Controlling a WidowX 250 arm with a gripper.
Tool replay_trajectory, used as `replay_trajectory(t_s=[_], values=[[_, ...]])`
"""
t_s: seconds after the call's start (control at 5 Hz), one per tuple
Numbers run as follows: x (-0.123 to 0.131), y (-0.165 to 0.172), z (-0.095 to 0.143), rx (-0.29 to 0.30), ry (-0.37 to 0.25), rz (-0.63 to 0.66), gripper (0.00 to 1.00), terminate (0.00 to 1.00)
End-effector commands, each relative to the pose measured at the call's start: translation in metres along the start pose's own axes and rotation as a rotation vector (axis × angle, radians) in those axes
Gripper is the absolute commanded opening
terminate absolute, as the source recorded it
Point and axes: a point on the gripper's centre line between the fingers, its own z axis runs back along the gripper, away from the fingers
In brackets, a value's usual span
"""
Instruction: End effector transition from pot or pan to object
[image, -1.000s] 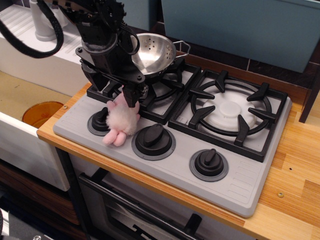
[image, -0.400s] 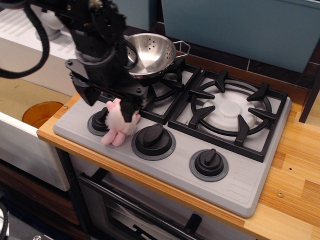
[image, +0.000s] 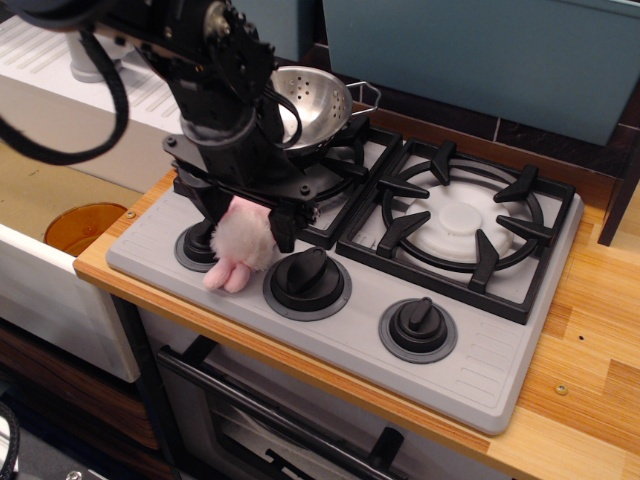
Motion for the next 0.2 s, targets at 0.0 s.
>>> replay_trajectory(t_s=[0.0], values=[[0.0098, 0.0113, -0.0089, -0.003, -0.078, -0.047, 1.0, 1.0]])
